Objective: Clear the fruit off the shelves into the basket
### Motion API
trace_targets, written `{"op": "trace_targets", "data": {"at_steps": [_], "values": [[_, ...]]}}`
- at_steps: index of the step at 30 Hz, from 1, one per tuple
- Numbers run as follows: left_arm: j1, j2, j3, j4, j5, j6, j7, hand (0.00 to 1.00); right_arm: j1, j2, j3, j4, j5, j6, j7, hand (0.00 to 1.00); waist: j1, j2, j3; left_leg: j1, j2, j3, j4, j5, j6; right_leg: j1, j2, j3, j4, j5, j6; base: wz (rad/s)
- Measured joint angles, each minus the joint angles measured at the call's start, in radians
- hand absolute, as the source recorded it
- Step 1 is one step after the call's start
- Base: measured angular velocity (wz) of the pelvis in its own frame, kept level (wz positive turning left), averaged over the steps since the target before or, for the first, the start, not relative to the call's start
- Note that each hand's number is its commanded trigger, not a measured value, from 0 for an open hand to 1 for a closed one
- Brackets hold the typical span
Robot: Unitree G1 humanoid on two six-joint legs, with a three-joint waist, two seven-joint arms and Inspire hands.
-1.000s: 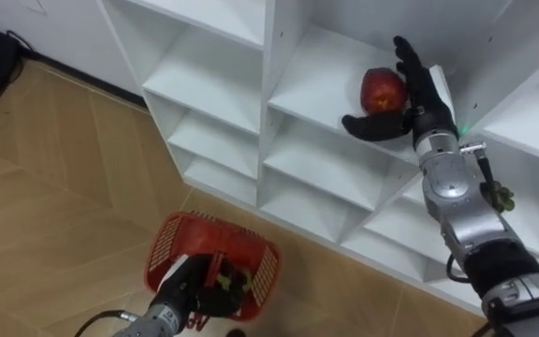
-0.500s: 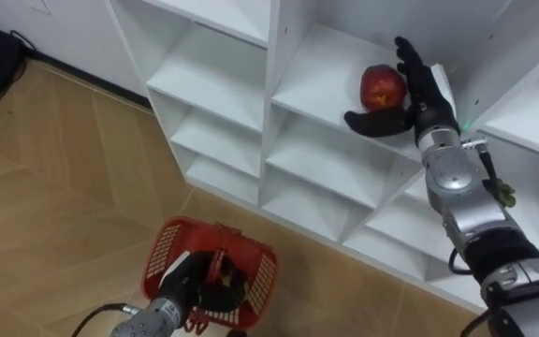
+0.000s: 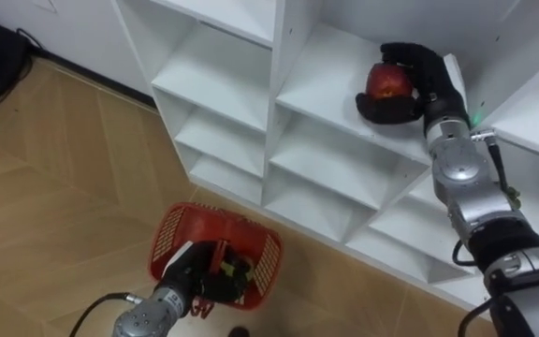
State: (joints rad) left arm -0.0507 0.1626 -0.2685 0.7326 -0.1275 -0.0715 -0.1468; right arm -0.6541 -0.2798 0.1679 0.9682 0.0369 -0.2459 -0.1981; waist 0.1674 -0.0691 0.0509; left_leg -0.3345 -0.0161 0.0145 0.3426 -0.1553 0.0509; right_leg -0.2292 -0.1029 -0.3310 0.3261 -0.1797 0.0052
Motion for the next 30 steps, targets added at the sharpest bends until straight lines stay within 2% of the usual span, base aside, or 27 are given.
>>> {"op": "trace_targets", "data": {"at_steps": [7, 19, 24, 30], "values": [[0.000, 0.004, -0.010, 0.000, -0.001, 0.000, 0.000, 1.00, 0.001, 0.000, -0.005, -0.001, -0.003, -0.003, -0.001, 1.00, 0.002, 0.000, 0.0023, -0.001, 0.000, 0.000, 0.000, 0.000, 0.000, 0.000, 0.000, -0.003, 0.000, 0.000, 0.000, 0.01], [0.000, 0.004, -0.010, 0.007, -0.001, -0.003, 0.000, 1.00, 0.006, 0.002, -0.003, -0.015, -0.041, -0.014, -0.011, 1.00, 0.003, -0.001, 0.0015, -0.001, 0.001, 0.009, 0.003, 0.000, 0.000, -0.006, 0.000, 0.006, 0.001, 0.000, 0.000, -0.02], [0.000, 0.000, -0.017, 0.016, -0.001, -0.007, 0.006, 1.00, 0.022, 0.004, 0.009, -0.048, -0.053, -0.014, -0.022, 1.00, 0.002, -0.002, 0.0007, 0.000, 0.002, 0.015, 0.000, 0.000, 0.000, -0.011, 0.000, 0.022, 0.001, 0.000, 0.000, -0.04], [-0.001, -0.018, -0.017, 0.037, -0.025, -0.014, 0.016, 1.00, 0.070, 0.020, 0.020, -0.143, -0.089, -0.001, -0.028, 1.00, -0.005, -0.003, 0.0000, 0.005, 0.004, 0.028, -0.008, 0.000, 0.000, -0.016, 0.000, 0.032, 0.001, 0.000, 0.000, -0.06]]}}
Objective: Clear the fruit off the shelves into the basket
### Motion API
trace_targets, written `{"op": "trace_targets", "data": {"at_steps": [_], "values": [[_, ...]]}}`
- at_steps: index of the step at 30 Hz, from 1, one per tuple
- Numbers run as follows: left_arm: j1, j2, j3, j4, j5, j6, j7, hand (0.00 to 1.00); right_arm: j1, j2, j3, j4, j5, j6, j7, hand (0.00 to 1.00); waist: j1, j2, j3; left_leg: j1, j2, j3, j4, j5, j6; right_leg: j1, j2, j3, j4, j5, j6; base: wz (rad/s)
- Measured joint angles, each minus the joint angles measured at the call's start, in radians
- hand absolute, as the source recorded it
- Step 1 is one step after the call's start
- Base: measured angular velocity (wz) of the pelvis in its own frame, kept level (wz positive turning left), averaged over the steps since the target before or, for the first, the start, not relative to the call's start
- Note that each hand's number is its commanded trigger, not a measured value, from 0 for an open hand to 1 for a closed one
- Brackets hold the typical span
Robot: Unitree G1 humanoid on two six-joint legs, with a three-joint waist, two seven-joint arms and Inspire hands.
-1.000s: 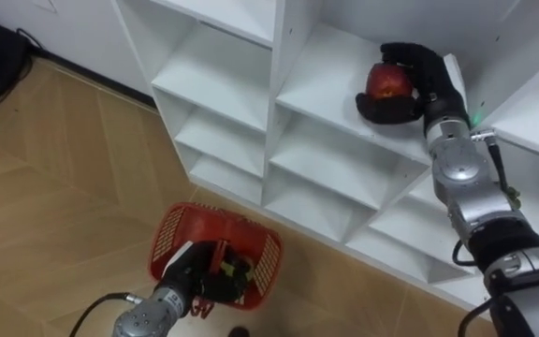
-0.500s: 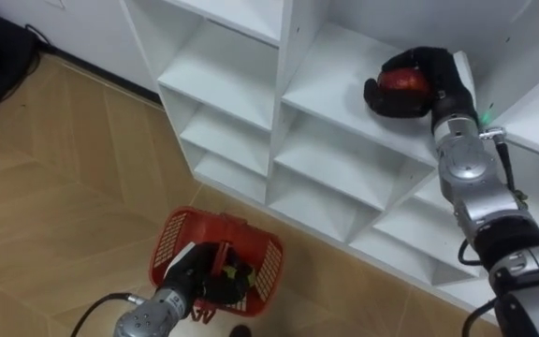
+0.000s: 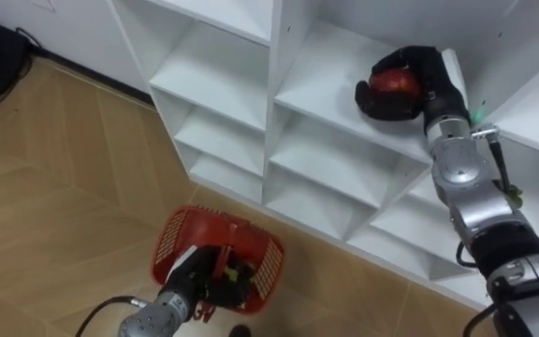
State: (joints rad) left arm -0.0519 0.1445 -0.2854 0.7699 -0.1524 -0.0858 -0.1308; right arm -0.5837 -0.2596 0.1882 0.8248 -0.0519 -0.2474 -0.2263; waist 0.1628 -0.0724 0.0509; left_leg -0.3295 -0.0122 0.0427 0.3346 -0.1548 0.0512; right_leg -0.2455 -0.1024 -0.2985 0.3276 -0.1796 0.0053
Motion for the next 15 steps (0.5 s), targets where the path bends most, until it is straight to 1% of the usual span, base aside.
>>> {"op": "trace_targets", "data": {"at_steps": [2, 5, 7, 8, 10, 11, 12, 13, 15], "values": [[-0.002, -0.005, 0.000, 0.001, -0.008, -0.002, 0.006, 1.00, 0.043, 0.002, 0.009, -0.061, -0.024, 0.003, -0.002, 1.00, -0.005, 0.000, -0.0003, 0.001, 0.001, 0.002, 0.001, 0.000, 0.000, 0.000, 0.000, 0.001, 0.000, 0.000, 0.000, 0.00], [-0.012, -0.011, 0.001, 0.009, -0.009, -0.007, 0.017, 1.00, 0.075, 0.005, 0.026, -0.108, -0.065, 0.001, -0.003, 1.00, -0.012, 0.002, -0.0010, 0.000, 0.002, 0.008, 0.004, 0.000, 0.000, -0.002, 0.000, 0.008, 0.000, 0.000, 0.000, -0.05], [-0.019, -0.012, 0.001, 0.009, -0.011, -0.007, 0.027, 1.00, 0.092, 0.018, 0.031, -0.145, -0.088, 0.010, 0.000, 1.00, -0.022, 0.003, -0.0018, -0.001, 0.003, 0.010, 0.005, 0.000, 0.000, -0.004, 0.000, 0.012, 0.001, 0.000, 0.000, -0.05], [-0.026, -0.015, 0.000, 0.009, -0.012, -0.008, 0.035, 1.00, 0.107, 0.028, 0.036, -0.169, -0.102, 0.011, 0.001, 1.00, -0.026, 0.005, -0.0036, -0.004, 0.004, 0.012, 0.007, 0.000, 0.000, -0.007, 0.001, 0.014, 0.002, 0.001, -0.001, -0.06], [-0.037, -0.018, -0.005, 0.009, -0.012, -0.008, 0.041, 1.00, 0.128, 0.032, 0.045, -0.209, -0.107, 0.021, 0.008, 1.00, -0.028, 0.011, -0.0084, -0.011, 0.004, 0.015, 0.009, 0.000, 0.000, -0.017, 0.001, 0.017, 0.007, 0.002, -0.002, -0.07], [-0.038, -0.018, -0.006, 0.009, -0.012, -0.008, 0.041, 1.00, 0.137, 0.032, 0.058, -0.220, -0.107, 0.021, 0.015, 1.00, -0.029, 0.017, -0.0126, -0.010, 0.006, 0.020, 0.009, 0.000, 0.000, -0.021, 0.001, 0.021, 0.015, 0.002, -0.002, -0.12], [-0.038, -0.019, -0.009, 0.010, -0.012, -0.007, 0.042, 1.00, 0.137, 0.035, 0.067, -0.220, -0.107, 0.022, 0.023, 1.00, -0.032, 0.024, -0.0184, -0.008, 0.006, 0.025, 0.009, 0.000, 0.000, -0.022, 0.001, 0.022, 0.017, 0.002, -0.002, -0.11], [-0.038, -0.019, -0.009, 0.010, -0.012, -0.008, 0.042, 1.00, 0.138, 0.037, 0.068, -0.220, -0.108, 0.023, 0.029, 1.00, -0.033, 0.028, -0.0208, -0.007, 0.006, 0.027, 0.009, 0.000, 0.000, -0.022, 0.002, 0.022, 0.017, 0.002, -0.002, -0.09], [-0.038, -0.019, -0.008, 0.010, -0.012, -0.008, 0.042, 1.00, 0.158, 0.052, 0.068, -0.239, -0.106, 0.027, 0.047, 1.00, -0.044, 0.041, -0.0299, -0.004, 0.008, 0.033, 0.009, 0.000, 0.000, -0.021, 0.003, 0.032, 0.018, 0.002, -0.002, -0.06]]}}
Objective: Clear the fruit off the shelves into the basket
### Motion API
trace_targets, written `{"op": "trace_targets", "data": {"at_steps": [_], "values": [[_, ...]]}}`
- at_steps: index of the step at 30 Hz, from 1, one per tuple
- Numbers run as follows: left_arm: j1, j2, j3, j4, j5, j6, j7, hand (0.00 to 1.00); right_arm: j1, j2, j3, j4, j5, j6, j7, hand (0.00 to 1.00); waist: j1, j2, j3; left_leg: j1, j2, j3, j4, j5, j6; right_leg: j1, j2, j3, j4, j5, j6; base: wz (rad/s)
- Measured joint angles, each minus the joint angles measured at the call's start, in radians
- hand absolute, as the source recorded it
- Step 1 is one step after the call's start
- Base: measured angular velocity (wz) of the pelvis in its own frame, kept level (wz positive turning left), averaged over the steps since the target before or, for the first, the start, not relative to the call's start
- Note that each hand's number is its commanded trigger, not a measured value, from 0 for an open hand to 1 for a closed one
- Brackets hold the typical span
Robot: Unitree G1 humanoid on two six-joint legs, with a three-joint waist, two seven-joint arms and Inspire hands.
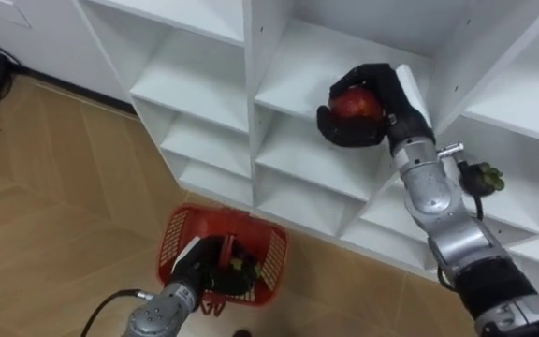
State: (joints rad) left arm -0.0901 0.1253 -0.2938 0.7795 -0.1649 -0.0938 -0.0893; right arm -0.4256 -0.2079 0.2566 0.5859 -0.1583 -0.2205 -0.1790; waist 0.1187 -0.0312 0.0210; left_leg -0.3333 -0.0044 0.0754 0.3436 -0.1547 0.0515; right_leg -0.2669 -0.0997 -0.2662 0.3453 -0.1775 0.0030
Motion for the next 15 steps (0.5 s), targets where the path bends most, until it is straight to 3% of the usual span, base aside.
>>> {"op": "trace_targets", "data": {"at_steps": [5, 15], "values": [[-0.004, -0.009, 0.028, 0.000, -0.002, -0.003, 0.001, 1.00, 0.089, 0.033, 0.007, -0.079, 0.005, 0.001, 0.040, 1.00, -0.010, 0.002, -0.0014, 0.014, 0.005, 0.011, -0.005, 0.000, -0.001, 0.006, 0.008, 0.017, -0.001, 0.002, -0.003, -0.07], [-0.003, -0.029, 0.024, 0.000, -0.056, -0.039, 0.001, 1.00, 0.214, 0.048, 0.050, -0.207, -0.004, 0.001, 0.135, 1.00, -0.031, 0.002, -0.0012, 0.011, 0.014, 0.031, -0.018, 0.004, -0.007, -0.011, 0.016, 0.043, -0.009, 0.007, -0.008, -0.07]]}}
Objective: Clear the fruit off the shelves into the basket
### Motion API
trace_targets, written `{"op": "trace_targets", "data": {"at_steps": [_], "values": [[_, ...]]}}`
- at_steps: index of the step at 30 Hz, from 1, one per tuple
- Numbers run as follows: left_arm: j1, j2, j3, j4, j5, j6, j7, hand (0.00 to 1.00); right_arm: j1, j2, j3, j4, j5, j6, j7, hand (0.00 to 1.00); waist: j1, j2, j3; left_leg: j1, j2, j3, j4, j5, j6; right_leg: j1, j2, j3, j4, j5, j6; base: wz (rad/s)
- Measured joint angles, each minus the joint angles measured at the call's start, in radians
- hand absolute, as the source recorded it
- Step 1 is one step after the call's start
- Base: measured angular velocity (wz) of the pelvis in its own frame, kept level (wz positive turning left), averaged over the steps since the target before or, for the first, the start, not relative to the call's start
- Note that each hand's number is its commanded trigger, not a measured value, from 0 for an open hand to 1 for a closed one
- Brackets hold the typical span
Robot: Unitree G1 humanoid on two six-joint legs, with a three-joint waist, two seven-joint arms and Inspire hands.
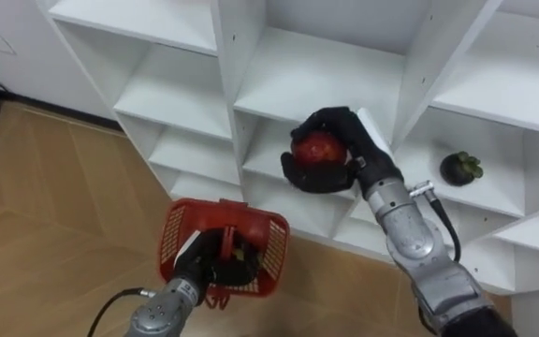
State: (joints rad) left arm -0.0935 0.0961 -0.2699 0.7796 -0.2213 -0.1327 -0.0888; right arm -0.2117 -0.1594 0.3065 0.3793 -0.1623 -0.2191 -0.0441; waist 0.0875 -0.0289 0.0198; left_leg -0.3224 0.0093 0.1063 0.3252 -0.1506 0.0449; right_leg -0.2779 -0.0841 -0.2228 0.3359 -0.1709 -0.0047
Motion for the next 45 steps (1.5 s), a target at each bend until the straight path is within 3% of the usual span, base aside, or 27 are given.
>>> {"op": "trace_targets", "data": {"at_steps": [9, 16, 22, 25, 34, 45], "values": [[0.000, -0.008, 0.001, 0.002, -0.047, -0.026, 0.000, 1.00, 0.078, 0.009, 0.025, -0.013, -0.005, 0.000, 0.076, 1.00, -0.003, 0.003, 0.0016, -0.012, 0.001, 0.005, -0.003, -0.001, -0.001, -0.020, 0.003, 0.010, 0.007, 0.001, -0.001, -0.03], [0.000, -0.008, 0.005, -0.003, -0.051, -0.033, 0.000, 1.00, 0.087, 0.009, 0.023, -0.015, -0.012, 0.000, 0.090, 1.00, -0.005, 0.008, 0.0013, -0.044, 0.003, 0.000, 0.014, -0.001, 0.000, -0.045, 0.005, 0.005, 0.009, 0.007, -0.003, 0.01], [0.004, -0.007, 0.008, -0.074, -0.052, -0.036, 0.005, 1.00, 0.127, 0.005, 0.026, -0.013, -0.031, 0.000, 0.090, 1.00, -0.006, 0.016, 0.0014, -0.055, 0.005, -0.001, 0.018, -0.001, 0.000, -0.054, 0.005, 0.004, 0.010, 0.008, -0.004, 0.00], [0.004, -0.008, -0.001, -0.100, -0.062, -0.063, 0.015, 1.00, 0.142, 0.005, 0.027, -0.013, -0.031, -0.001, 0.089, 1.00, -0.006, 0.019, 0.0012, -0.053, 0.005, -0.001, 0.016, -0.001, 0.000, -0.054, 0.006, 0.007, 0.010, 0.008, -0.004, -0.01], [0.017, -0.005, -0.011, -0.183, -0.062, -0.068, 0.016, 1.00, 0.156, -0.022, 0.025, -0.011, -0.035, 0.000, 0.081, 1.00, -0.009, 0.019, 0.0011, -0.050, 0.005, 0.000, 0.012, -0.001, -0.001, -0.052, 0.008, 0.007, 0.005, 0.008, -0.004, 0.00], [0.017, -0.001, -0.031, -0.195, -0.097, -0.068, 0.008, 1.00, 0.156, -0.039, 0.026, -0.011, -0.036, 0.000, 0.066, 1.00, -0.003, 0.018, 0.0010, -0.049, 0.007, 0.004, 0.011, 0.000, -0.001, -0.053, 0.010, 0.009, 0.003, 0.008, -0.004, 0.00]]}}
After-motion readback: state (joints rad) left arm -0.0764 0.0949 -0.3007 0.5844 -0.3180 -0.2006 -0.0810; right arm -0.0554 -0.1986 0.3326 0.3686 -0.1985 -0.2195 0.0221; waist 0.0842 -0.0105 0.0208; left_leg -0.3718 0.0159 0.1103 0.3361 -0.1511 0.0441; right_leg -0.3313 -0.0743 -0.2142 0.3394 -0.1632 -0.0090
